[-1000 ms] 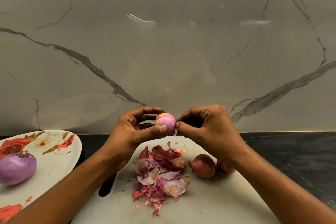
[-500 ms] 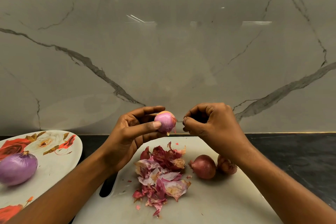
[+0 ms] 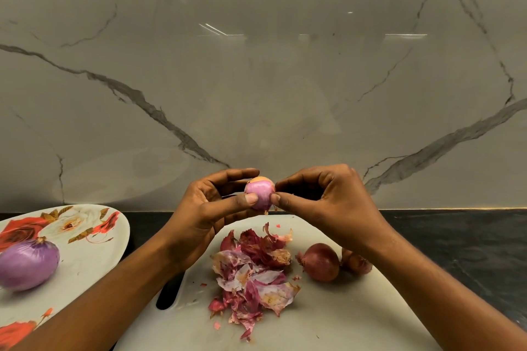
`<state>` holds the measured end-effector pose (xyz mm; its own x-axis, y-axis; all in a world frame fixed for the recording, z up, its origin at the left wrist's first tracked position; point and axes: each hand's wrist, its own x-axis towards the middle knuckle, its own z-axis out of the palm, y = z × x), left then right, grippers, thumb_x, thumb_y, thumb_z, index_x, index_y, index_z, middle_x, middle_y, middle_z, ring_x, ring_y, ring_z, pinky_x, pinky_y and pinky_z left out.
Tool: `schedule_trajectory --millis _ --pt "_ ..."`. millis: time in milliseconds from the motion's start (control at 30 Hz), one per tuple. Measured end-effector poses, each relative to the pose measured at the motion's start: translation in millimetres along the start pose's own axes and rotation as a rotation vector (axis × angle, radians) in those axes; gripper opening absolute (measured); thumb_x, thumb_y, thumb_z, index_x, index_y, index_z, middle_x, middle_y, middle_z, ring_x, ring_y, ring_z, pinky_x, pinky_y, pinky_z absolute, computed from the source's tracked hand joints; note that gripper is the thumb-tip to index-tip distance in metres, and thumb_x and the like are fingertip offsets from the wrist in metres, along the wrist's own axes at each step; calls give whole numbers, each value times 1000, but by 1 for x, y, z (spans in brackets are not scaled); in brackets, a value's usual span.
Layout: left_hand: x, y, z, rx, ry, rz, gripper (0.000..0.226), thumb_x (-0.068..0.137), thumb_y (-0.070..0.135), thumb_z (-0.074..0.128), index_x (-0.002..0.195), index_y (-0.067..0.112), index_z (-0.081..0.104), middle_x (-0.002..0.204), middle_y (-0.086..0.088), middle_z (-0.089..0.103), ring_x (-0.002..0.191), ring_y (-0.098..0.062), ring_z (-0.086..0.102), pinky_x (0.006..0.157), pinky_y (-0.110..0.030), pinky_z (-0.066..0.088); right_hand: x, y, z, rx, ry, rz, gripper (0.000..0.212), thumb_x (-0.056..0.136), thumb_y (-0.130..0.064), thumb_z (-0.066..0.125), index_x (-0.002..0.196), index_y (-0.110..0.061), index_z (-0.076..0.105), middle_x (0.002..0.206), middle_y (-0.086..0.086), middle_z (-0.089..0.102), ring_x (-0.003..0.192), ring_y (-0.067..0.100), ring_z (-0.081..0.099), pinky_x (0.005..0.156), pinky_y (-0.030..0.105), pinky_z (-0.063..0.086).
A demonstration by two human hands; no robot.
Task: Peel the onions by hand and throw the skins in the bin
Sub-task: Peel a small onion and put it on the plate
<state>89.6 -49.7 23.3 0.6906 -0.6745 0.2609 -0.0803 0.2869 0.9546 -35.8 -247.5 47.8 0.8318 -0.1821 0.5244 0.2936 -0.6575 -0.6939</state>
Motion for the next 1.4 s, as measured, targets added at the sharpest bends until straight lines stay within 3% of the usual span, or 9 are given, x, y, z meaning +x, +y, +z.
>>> schedule_trajectory --millis 400,600,767,900,1067,1400 --pt "0 1 0 -43 -16 -7 51 78 7 74 128 11 71 125 -17 73 113 -40 72 82 -33 64 3 6 0 -25 74 79 5 94 -17 78 96 -21 80 82 -8 78 77 5 76 75 29 66" --pt "-1 3 1 9 -3 25 57 75 3 82 129 16 70 123 -12 76 114 -31 73 87 -30 62 4 9 -2 -78 58 107 14 88 -13 83 97 -24 82 86 -11 79 82 2 75 78 23 64" --pt "-2 3 3 132 -2 45 65 69 6 83 131 18 67 123 -4 76 118 -26 72 91 -32 62 4 4 2 123 -21 188 21 93 -14 78 113 -17 80 92 -2 81 82 12 79 74 29 66" --pt "-4 3 4 181 -41 70 64 68 3 84 129 15 68 123 -4 76 118 -23 72 88 -31 62 3 -2 0 258 -102 249 21 93 -20 77 113 -12 79 89 7 82 80 21 80 74 34 66" --pt "-7 1 5 228 -86 106 59 68 -1 84 125 11 71 121 -5 77 117 -25 72 89 -33 63 4 -4 0 325 -178 325 13 94 -13 76 106 -10 79 89 10 81 82 26 81 77 38 67" --pt "-5 -1 3 209 -109 103 50 72 -1 83 120 10 77 122 -11 77 116 -31 73 94 -39 62 3 -3 -2 338 -178 321 13 92 -7 75 102 -12 81 90 10 82 84 27 80 78 37 67"
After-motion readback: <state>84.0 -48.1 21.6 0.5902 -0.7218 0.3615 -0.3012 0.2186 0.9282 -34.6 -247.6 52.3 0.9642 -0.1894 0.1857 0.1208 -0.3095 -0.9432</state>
